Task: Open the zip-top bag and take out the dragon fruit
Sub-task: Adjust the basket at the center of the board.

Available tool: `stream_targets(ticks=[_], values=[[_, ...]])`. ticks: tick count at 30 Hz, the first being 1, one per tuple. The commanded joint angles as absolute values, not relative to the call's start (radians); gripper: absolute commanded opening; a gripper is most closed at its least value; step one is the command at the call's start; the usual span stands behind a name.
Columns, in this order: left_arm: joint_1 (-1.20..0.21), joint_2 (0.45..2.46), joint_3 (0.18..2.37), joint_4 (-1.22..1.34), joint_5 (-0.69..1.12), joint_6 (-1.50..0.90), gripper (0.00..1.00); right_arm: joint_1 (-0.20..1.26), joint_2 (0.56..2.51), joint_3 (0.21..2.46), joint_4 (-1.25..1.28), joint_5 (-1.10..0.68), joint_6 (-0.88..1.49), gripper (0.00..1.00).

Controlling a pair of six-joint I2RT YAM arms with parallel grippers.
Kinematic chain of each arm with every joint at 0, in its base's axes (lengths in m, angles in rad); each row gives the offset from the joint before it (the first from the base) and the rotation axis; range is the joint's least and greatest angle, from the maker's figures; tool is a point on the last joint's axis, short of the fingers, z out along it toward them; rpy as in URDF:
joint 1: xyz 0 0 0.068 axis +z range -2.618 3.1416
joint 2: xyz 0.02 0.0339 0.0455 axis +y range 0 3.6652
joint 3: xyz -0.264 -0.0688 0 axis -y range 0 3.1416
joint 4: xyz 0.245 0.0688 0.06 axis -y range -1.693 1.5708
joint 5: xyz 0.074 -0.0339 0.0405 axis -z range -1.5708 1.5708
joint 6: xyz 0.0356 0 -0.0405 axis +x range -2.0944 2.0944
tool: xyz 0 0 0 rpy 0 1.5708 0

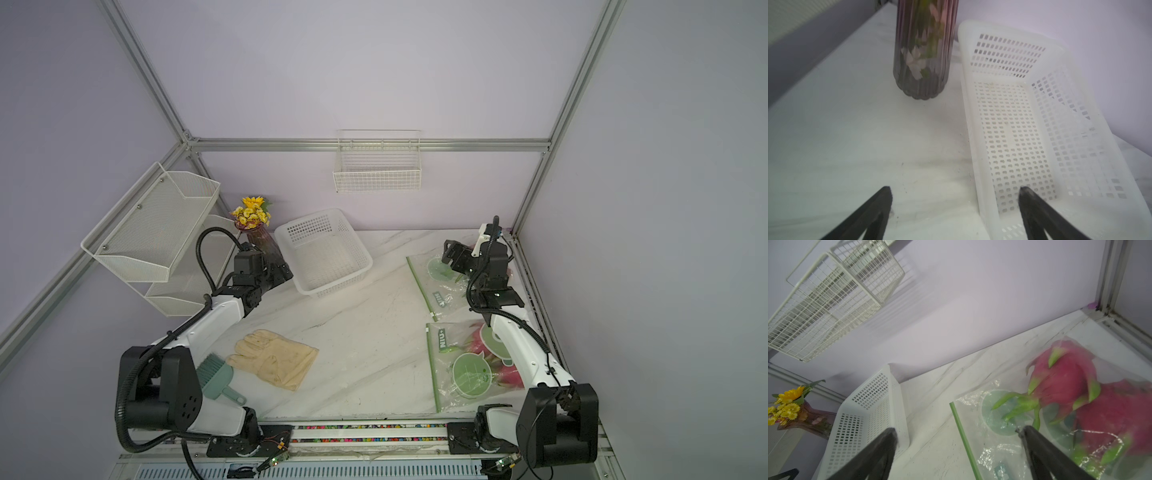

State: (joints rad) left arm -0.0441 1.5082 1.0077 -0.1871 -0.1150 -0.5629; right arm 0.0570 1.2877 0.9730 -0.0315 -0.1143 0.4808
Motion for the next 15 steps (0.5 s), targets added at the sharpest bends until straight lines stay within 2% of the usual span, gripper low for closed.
stream_targets(ticks=[1, 4, 8, 11, 15], values=[[-0.067, 1.548, 1.072, -0.253, -0.042, -0.617, 0.85, 0.093, 1.328, 1.018, -0.171, -0.171, 0.538, 0.96], [-0.077, 1.603, 1.105, -0.255, -0.029, -0.618, 0.7, 0.131, 1.35, 1.031, -0.202, -0.148, 0.522, 0.95], [-0.081, 1.672, 1.149, -0.266, -0.016, -0.604, 0.57, 0.175, 1.365, 1.054, -0.244, -0.112, 0.496, 0.94], [-0.081, 1.707, 1.177, -0.285, -0.014, -0.579, 0.36, 0.212, 1.365, 1.073, -0.281, -0.041, 0.464, 0.94], [-0.081, 1.729, 1.196, -0.301, -0.016, -0.551, 0.22, 0.236, 1.389, 1.091, -0.312, -0.017, 0.443, 0.94]])
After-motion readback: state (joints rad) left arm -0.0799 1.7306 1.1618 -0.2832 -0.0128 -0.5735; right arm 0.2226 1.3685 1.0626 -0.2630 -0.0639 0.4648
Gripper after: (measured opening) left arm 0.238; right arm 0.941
